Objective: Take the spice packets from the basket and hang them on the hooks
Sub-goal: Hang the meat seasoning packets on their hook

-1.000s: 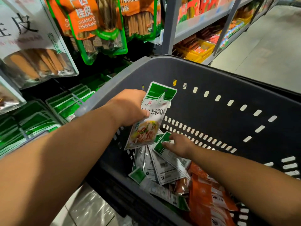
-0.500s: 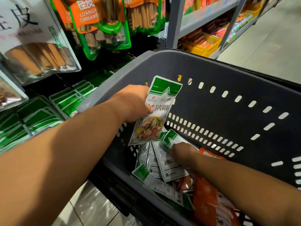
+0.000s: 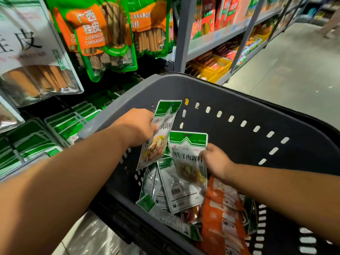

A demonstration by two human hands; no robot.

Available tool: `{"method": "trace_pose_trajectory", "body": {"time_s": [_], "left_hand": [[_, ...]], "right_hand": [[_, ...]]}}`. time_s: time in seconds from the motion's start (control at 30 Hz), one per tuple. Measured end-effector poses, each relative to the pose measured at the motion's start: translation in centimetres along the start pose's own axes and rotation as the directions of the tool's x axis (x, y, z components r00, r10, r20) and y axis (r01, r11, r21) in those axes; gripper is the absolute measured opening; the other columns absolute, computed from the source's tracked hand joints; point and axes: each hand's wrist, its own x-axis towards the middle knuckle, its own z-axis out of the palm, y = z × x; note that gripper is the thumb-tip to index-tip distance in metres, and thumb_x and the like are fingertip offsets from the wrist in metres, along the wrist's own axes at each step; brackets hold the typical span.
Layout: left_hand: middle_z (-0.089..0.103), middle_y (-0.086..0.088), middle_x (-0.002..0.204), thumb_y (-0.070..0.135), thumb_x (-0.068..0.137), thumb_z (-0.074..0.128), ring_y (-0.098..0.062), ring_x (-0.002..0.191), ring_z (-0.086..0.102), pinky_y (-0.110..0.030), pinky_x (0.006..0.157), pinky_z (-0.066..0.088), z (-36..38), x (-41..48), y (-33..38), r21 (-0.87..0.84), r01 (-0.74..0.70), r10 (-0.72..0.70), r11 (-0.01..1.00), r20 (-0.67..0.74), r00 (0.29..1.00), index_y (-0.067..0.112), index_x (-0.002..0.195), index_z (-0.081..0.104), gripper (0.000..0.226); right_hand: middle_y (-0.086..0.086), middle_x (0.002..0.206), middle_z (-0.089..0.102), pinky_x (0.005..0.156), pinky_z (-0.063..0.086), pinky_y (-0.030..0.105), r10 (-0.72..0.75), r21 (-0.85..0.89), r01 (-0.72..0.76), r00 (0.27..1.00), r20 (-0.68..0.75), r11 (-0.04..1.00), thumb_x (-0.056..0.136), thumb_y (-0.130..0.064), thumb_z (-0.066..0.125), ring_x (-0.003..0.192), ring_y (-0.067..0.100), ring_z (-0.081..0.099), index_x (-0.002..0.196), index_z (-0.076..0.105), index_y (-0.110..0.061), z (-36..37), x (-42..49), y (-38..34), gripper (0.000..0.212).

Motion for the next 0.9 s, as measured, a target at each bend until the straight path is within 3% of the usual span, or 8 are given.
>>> {"method": "trace_pose_trajectory", "body": {"time_s": [0.07,0.13,0.2,0.37,0.47,0.57,0.7,0.9], "left_hand": [[0.066,-0.008,0.105,0.036,0.107,0.048,-0.03,0.097,0.06,-0.034,0.078,0.044,0.0,0.0,0.1,-0.07,0.036,-0.04,0.997,-0.051,0.998,0.014,0.103,0.063,0.026],[0.061,-0.007,0.095,0.035,0.108,0.046,-0.029,0.091,0.057,-0.035,0.074,0.04,0.0,0.0,0.0,-0.13,0.064,-0.077,0.989,-0.097,0.992,0.015,0.092,0.058,0.029],[0.061,-0.007,0.092,0.036,0.108,0.045,-0.028,0.09,0.056,-0.035,0.073,0.04,-0.1,-0.1,0.0,-0.181,0.07,-0.089,0.981,-0.102,0.991,0.015,0.088,0.058,0.032],[0.074,0.002,0.108,0.039,0.107,0.047,-0.024,0.104,0.066,-0.036,0.098,0.048,-0.3,-0.5,0.0,-0.414,0.034,-0.065,0.91,-0.061,0.996,0.02,0.102,0.073,0.033],[0.078,0.001,0.105,0.042,0.107,0.047,-0.024,0.104,0.07,-0.041,0.106,0.048,-0.2,-0.3,-0.3,-0.507,0.027,-0.065,0.861,-0.056,0.996,0.017,0.102,0.076,0.039],[0.076,0.003,0.114,0.048,0.106,0.045,-0.025,0.11,0.067,-0.044,0.11,0.044,-0.2,-0.3,-0.5,-0.513,0.014,-0.06,0.858,-0.073,0.996,0.022,0.111,0.075,0.04],[0.07,0.001,0.126,0.043,0.109,0.042,-0.025,0.119,0.061,-0.034,0.102,0.041,-0.6,-0.3,-0.4,-0.512,0.022,-0.094,0.858,-0.115,0.989,0.019,0.125,0.07,0.04],[0.073,0.013,0.12,0.038,0.109,0.043,-0.015,0.115,0.065,-0.034,0.103,0.043,-0.3,-0.1,-0.7,-0.548,-0.069,0.015,0.833,-0.102,0.995,0.028,0.124,0.071,0.033]], "right_hand": [[0.011,0.102,0.077,0.091,0.058,0.045,0.008,0.222,0.01,0.997,-0.081,0.975,0.082,-0.014,0.05,0.1,0.03,0.072,0.108,0.071,-0.008,-0.8,-0.7,-0.9,0.034],[0.027,0.103,0.073,0.073,0.059,0.036,0.047,0.419,0.018,0.988,-0.144,0.908,0.087,-0.001,0.046,0.091,0.034,0.071,0.109,0.064,0.006,-1.6,-2.1,-2.3,0.03],[0.025,0.107,0.073,0.074,0.057,0.036,0.032,0.501,0.056,0.986,-0.164,0.863,0.091,0.002,0.042,0.094,0.038,0.071,0.11,0.062,0.008,-2.3,-3.0,-3.4,0.028],[0.016,0.102,0.077,0.08,0.058,0.037,-0.043,0.595,0.149,0.981,-0.19,0.79,0.099,-0.003,0.044,0.088,0.027,0.073,0.102,0.069,-0.007,-2.4,-3.2,-5.4,0.025],[0.01,0.108,0.078,0.091,0.06,0.044,-0.111,0.605,0.192,0.979,-0.17,0.772,0.107,-0.016,0.047,0.102,0.028,0.075,0.115,0.067,-0.009,-1.6,-2.6,-6.8,0.022],[0.012,0.113,0.077,0.101,0.053,0.058,-0.119,0.653,0.161,0.987,-0.109,0.74,0.11,-0.025,0.045,0.107,0.033,0.073,0.116,0.066,-0.012,-1.1,-1.3,-7.4,0.026],[0.017,0.121,0.073,0.105,0.048,0.059,-0.1,0.74,0.065,0.995,0.004,0.669,0.11,-0.032,0.041,0.113,0.035,0.07,0.128,0.062,-0.006,-2.1,0.0,-8.1,0.037],[0.014,0.119,0.075,0.089,0.057,0.048,-0.084,0.783,-0.011,0.993,0.081,0.622,0.11,-0.032,0.042,0.105,0.031,0.074,0.128,0.063,-0.009,-3.2,0.6,-8.7,0.037]]}}
